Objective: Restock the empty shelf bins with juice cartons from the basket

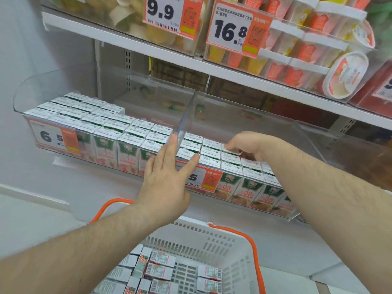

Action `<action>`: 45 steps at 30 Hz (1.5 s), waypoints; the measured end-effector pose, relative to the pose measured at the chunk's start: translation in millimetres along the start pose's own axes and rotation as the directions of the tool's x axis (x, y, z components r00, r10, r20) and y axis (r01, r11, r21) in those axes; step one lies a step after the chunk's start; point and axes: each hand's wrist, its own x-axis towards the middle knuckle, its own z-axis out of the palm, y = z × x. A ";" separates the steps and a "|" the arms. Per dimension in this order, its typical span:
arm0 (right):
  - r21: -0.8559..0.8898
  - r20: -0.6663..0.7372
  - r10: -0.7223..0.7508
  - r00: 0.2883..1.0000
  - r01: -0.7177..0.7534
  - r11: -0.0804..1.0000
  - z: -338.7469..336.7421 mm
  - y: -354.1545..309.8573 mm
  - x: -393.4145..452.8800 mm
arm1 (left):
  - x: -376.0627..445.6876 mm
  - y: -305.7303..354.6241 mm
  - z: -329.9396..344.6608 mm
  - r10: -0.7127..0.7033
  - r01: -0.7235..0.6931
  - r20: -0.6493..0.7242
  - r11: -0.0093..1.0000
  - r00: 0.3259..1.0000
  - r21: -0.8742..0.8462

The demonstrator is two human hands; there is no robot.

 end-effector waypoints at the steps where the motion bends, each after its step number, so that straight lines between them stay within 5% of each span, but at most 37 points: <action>1: 0.002 0.001 0.008 1.000 -0.008 1.000 1.1 -0.1 -1.3 | -0.6 0.3 0.4 -0.004 0.004 0.001 1.000 1.000 0.003; 7: -0.185 -0.078 -0.049 0.996 0.034 0.982 4.3 -6.0 -20.1 | -3.4 0.9 -6.9 0.000 0.001 0.046 1.000 0.999 -0.027; 10: -0.316 -0.355 -0.195 0.914 0.079 0.946 11.3 -8.4 -37.0 | -10.6 2.6 -7.3 0.018 -0.018 -0.001 0.996 1.000 -0.087; 13: -0.349 -0.640 -0.429 0.638 0.256 0.902 32.7 0.8 -67.6 | -24.2 4.5 1.2 0.164 -0.176 -0.142 0.982 0.976 -0.072; 16: -0.440 -0.674 -0.688 0.267 0.603 0.665 75.8 22.4 -100.5 | -36.2 0.7 13.8 0.323 -0.332 -0.125 0.942 0.938 -0.053; 17: -0.445 -0.643 -0.734 0.219 0.673 0.591 93.4 32.8 -107.4 | -40.5 -0.7 18.6 0.335 -0.337 -0.043 0.939 0.941 -0.065; 19: -0.386 -0.558 -0.775 0.297 0.734 0.559 129.6 58.2 -113.3 | -49.6 -5.2 29.4 0.337 -0.325 0.172 0.941 0.926 -0.095; 24: -0.233 -0.218 -0.622 0.752 0.579 0.781 197.2 119.2 -91.6 | -72.0 -26.9 64.9 0.225 -0.319 0.565 0.945 0.794 0.072; 28: -0.242 0.011 -0.368 0.930 0.359 0.901 229.6 161.3 -56.1 | -84.8 -48.8 106.0 0.095 -0.285 0.706 0.946 0.702 0.156; 32: -0.288 0.153 -0.106 0.983 0.147 0.946 255.4 197.0 -27.5 | -91.2 -51.0 165.5 0.020 -0.175 0.733 0.975 0.680 0.137; 35: -0.366 0.283 -0.026 0.959 0.132 0.921 273.4 213.8 -20.6 | -97.7 -43.2 212.4 0.001 -0.095 0.745 0.992 0.667 0.084; 45: -0.707 0.391 -0.133 0.911 0.390 0.591 343.2 251.0 -9.0 | -111.2 -34.7 308.5 0.044 -0.258 0.796 0.956 0.603 0.142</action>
